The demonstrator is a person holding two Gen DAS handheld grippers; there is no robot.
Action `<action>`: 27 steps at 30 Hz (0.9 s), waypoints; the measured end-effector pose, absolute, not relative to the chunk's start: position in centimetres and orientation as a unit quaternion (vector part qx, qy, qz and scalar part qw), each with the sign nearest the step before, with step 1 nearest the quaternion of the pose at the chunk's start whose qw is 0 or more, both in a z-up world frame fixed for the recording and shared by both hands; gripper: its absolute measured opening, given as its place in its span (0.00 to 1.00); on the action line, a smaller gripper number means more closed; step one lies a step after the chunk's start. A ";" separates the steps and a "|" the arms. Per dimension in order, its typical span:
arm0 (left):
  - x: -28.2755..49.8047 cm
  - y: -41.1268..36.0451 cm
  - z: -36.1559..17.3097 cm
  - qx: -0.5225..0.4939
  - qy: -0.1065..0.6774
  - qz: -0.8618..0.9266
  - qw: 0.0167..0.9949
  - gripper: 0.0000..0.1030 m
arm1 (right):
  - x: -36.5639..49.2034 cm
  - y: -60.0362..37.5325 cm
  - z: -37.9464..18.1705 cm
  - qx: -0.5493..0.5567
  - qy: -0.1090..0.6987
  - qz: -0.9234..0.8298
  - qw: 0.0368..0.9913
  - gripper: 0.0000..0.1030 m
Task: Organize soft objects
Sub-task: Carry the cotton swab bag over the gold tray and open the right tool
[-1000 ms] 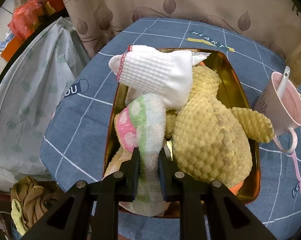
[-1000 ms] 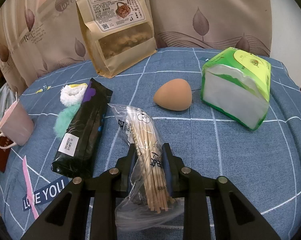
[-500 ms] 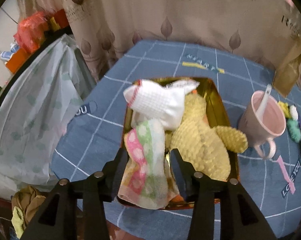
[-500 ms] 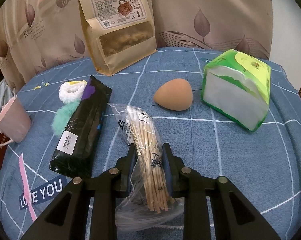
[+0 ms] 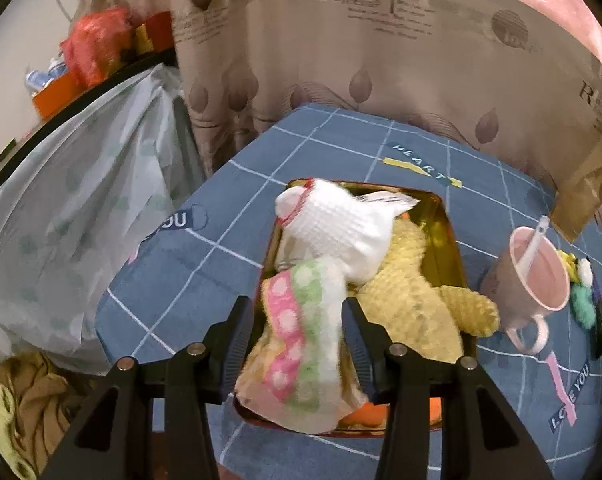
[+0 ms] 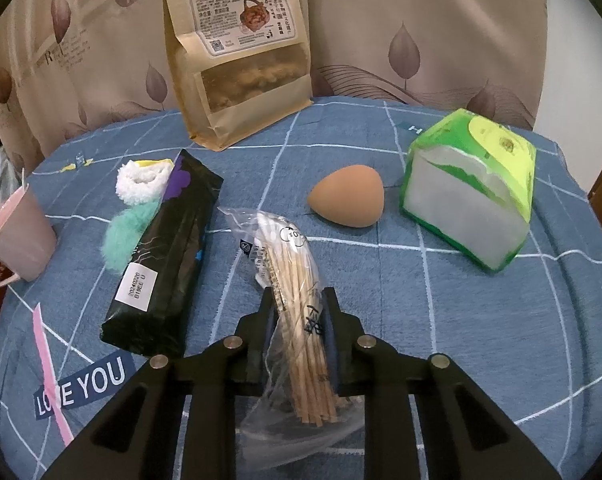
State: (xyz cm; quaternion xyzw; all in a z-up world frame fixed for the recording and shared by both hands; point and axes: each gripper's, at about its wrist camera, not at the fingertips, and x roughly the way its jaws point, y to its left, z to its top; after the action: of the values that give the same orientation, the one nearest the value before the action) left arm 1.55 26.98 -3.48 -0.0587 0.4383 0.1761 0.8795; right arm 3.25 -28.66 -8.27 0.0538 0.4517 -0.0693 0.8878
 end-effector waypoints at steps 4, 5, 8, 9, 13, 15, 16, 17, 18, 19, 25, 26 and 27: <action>1.0 27.8 -4.5 -0.060 0.439 0.187 0.877 0.45 | 3.4 -28.3 -7.4 0.051 0.456 -0.076 0.885 0.17; 0.9 28.0 -4.7 -0.063 0.440 0.186 0.876 0.45 | 3.4 -28.1 -7.1 0.050 0.455 -0.077 0.886 0.16; 0.4 28.5 -4.4 -0.074 0.427 0.184 0.882 0.45 | 3.7 -27.4 -5.8 0.049 0.449 -0.075 0.889 0.16; 0.3 28.5 -4.2 -0.074 0.421 0.186 0.885 0.45 | 3.8 -27.0 -5.3 0.050 0.447 -0.072 0.890 0.16; -0.3 29.0 -3.9 -0.075 0.407 0.191 0.890 0.45 | 4.6 -24.3 -2.6 0.042 0.434 -0.046 0.899 0.16; -0.6 29.2 -3.8 -0.083 0.405 0.188 0.891 0.46 | 4.9 -22.7 -1.4 0.036 0.426 -0.028 0.904 0.16; -0.8 29.4 -3.6 -0.086 0.401 0.189 0.892 0.46 | 5.2 -21.6 -0.6 0.033 0.422 -0.017 0.906 0.16; -1.0 29.5 -3.5 -0.089 0.397 0.190 0.893 0.46 | 5.4 -20.4 0.1 0.030 0.419 -0.003 0.908 0.16; -1.2 29.7 -3.3 -0.093 0.393 0.190 0.895 0.46 | 5.7 -19.3 0.6 0.028 0.416 0.010 0.909 0.16; -1.2 29.8 -3.3 -0.097 0.391 0.191 0.895 0.46 | 5.9 -18.1 1.2 0.025 0.413 0.024 0.910 0.16; -1.7 30.8 -3.0 -0.115 0.380 0.196 0.896 0.47 | 7.6 -9.5 4.1 -0.009 0.398 0.116 0.910 0.16; -1.7 30.9 -2.9 -0.117 0.380 0.196 0.897 0.47 | 7.8 -8.3 4.3 -0.014 0.397 0.129 0.909 0.16; -1.7 31.0 -2.9 -0.118 0.379 0.197 0.896 0.47 | 8.1 -7.0 4.6 -0.018 0.396 0.143 0.907 0.16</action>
State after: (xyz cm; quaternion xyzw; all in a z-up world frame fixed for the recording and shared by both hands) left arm -1.72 30.97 -2.91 -0.1182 0.3793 0.1965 0.8964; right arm 8.07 -6.96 4.55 -0.0183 0.3959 0.1430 0.9069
